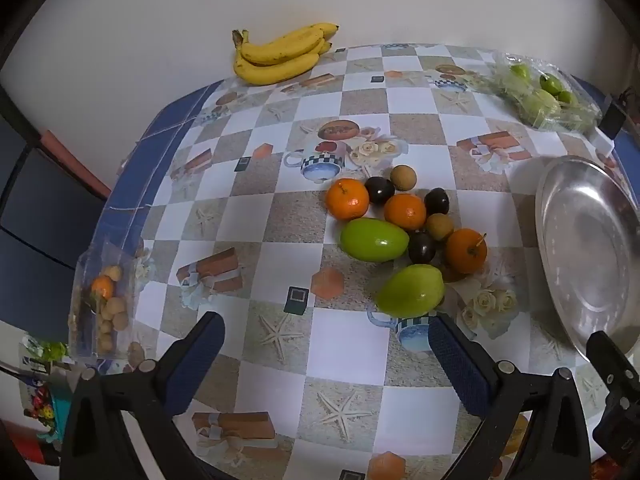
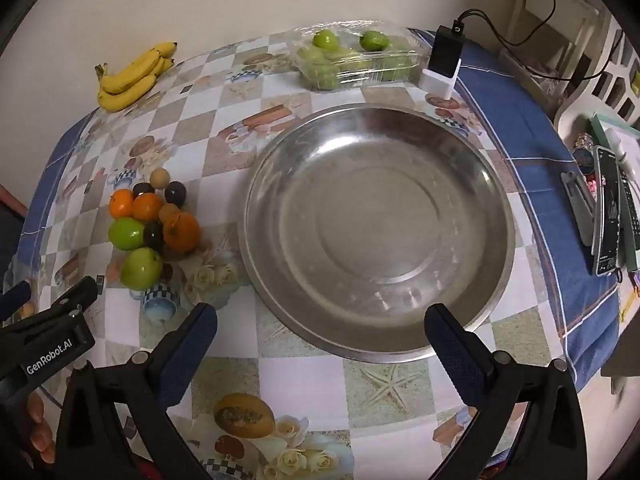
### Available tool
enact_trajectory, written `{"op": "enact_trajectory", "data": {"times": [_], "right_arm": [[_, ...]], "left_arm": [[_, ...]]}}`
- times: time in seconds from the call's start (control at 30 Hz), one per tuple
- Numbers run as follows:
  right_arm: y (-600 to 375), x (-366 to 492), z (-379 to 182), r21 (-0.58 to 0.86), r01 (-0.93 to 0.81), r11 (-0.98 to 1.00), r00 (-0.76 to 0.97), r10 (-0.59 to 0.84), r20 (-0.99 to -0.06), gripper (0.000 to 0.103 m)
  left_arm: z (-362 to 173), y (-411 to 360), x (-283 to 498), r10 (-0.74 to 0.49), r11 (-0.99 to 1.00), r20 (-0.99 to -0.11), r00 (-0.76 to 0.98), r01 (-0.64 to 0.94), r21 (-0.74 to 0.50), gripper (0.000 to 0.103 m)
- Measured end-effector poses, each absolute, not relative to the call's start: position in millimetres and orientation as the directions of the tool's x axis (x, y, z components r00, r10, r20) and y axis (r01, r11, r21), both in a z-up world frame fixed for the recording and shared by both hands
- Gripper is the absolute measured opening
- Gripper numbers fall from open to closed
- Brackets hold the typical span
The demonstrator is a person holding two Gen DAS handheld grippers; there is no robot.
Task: Organize fruits
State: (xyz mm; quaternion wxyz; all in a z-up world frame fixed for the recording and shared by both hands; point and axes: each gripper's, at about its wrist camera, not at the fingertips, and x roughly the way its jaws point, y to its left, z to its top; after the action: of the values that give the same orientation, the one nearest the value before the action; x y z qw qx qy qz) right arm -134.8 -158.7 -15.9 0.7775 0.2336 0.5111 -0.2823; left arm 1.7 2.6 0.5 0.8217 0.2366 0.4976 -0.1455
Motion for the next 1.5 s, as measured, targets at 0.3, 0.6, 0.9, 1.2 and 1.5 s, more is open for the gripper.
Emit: {"op": "enact_trajectory", "data": {"times": [0.3,0.6,0.9,1.2,1.5], "right_arm": [[-155,-142,-17,0.108,0.669,0.735,0.339,-0.173,-0.925,0.103],[-157,-139,-16,0.101,0.664,0.741,0.342,-0.180,-0.923,0.103],[-159,-141,-15,0.099,0.671,0.735,0.339,-0.185,-0.923,0.103],[-161,-144,-17,0.107,0.691,0.715,0.332,-0.182,-0.926,0.103],[-161,-144,-16,0.108,0.690,0.715,0.335,-0.185,-0.924,0.103]], "left_arm": [[-1,9,9,-0.029,0.872,-0.908,0.418,0.454,0.181,0.103],[-1,8,7,-0.034,0.868,-0.909,0.416,0.463,0.179,0.103],[-3,8,7,-0.035,0.862,-0.912,0.409,0.475,0.180,0.103],[-5,7,7,-0.034,0.862,-0.915,0.402,0.475,0.177,0.103],[-5,7,7,-0.034,0.862,-0.915,0.402,0.475,0.176,0.103]]}}
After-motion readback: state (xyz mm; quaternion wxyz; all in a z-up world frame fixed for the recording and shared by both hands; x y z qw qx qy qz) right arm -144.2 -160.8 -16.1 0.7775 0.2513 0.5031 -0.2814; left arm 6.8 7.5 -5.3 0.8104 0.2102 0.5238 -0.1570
